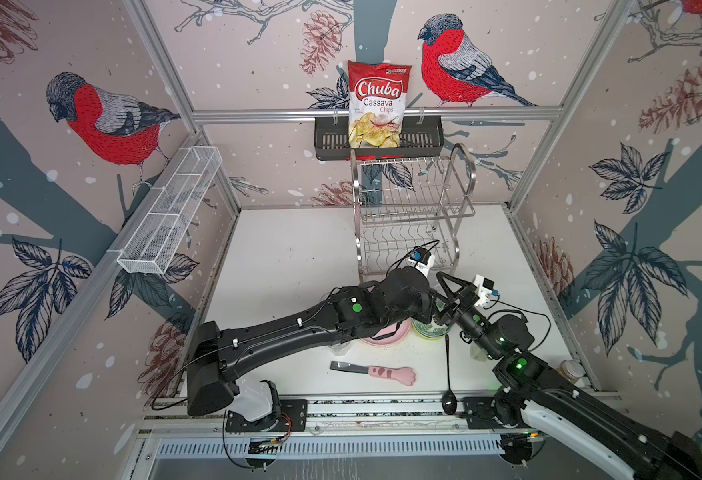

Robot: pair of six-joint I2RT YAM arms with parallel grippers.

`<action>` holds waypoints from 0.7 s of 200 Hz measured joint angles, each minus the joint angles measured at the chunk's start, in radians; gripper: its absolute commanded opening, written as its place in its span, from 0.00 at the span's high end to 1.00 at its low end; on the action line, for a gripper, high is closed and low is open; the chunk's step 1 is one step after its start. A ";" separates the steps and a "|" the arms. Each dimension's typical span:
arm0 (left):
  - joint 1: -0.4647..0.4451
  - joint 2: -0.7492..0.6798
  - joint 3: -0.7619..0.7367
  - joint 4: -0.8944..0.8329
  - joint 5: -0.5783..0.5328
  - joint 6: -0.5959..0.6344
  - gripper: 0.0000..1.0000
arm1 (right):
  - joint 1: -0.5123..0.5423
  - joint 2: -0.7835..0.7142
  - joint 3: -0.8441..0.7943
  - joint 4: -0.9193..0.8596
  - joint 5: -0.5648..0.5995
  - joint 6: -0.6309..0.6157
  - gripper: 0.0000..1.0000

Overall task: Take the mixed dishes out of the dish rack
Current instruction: 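Carry the glass toward the other glasses with left while right opens and withdraws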

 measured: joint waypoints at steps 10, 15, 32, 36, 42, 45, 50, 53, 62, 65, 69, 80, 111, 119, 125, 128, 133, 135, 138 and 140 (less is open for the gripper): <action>0.000 -0.012 0.011 -0.032 0.003 0.006 1.00 | -0.005 -0.010 0.002 -0.032 0.008 -0.015 0.01; 0.000 -0.019 0.016 -0.050 0.003 0.007 1.00 | -0.007 -0.015 0.002 -0.050 0.012 -0.027 0.01; 0.001 -0.045 0.038 -0.124 0.005 0.015 1.00 | -0.019 -0.032 -0.005 -0.093 0.026 -0.037 0.01; 0.001 -0.051 0.043 -0.143 0.007 0.018 1.00 | -0.020 -0.036 -0.008 -0.103 0.029 -0.039 0.01; 0.001 -0.058 0.052 -0.172 0.015 0.025 1.00 | -0.026 -0.044 -0.015 -0.113 0.033 -0.046 0.01; 0.001 -0.061 0.057 -0.191 0.025 0.029 1.00 | -0.028 -0.047 -0.018 -0.117 0.034 -0.049 0.01; 0.001 -0.067 0.064 -0.219 0.036 0.035 1.00 | -0.032 -0.051 -0.023 -0.127 0.037 -0.050 0.01; 0.001 -0.069 0.069 -0.236 0.038 0.035 1.00 | -0.035 -0.054 -0.026 -0.134 0.037 -0.050 0.01; 0.001 -0.077 0.082 -0.294 0.043 0.041 1.00 | -0.045 -0.060 -0.031 -0.151 0.039 -0.050 0.01; 0.001 -0.079 0.087 -0.313 0.049 0.042 1.00 | -0.048 -0.062 -0.031 -0.156 0.040 -0.051 0.01; 0.001 -0.082 0.093 -0.340 0.056 0.042 1.00 | -0.053 -0.065 -0.032 -0.161 0.040 -0.051 0.01; 0.001 -0.088 0.106 -0.415 0.060 0.044 1.00 | -0.063 -0.073 -0.032 -0.177 0.040 -0.055 0.01; 0.007 -0.135 0.127 -0.595 0.055 0.039 1.00 | -0.072 -0.094 -0.040 -0.197 0.040 -0.055 0.01; 0.020 -0.153 0.134 -0.640 0.043 0.034 1.00 | -0.073 -0.097 -0.043 -0.203 0.040 -0.055 0.01; 0.040 -0.165 0.141 -0.673 0.031 0.032 1.00 | -0.073 -0.099 -0.044 -0.207 0.040 -0.055 0.01; 0.059 -0.172 0.144 -0.692 0.021 0.032 1.00 | -0.074 -0.100 -0.044 -0.209 0.040 -0.055 0.00; 0.090 -0.182 0.147 -0.718 0.013 0.032 1.00 | -0.074 -0.100 -0.044 -0.211 0.040 -0.055 0.01; 0.106 -0.187 0.148 -0.727 0.008 0.032 1.00 | -0.074 -0.100 -0.044 -0.211 0.040 -0.055 0.01; 0.126 -0.192 0.148 -0.739 0.002 0.032 1.00 | -0.074 -0.100 -0.044 -0.212 0.040 -0.055 0.01; 0.140 -0.196 0.148 -0.748 -0.004 0.032 1.00 | -0.074 -0.100 -0.044 -0.212 0.040 -0.055 0.01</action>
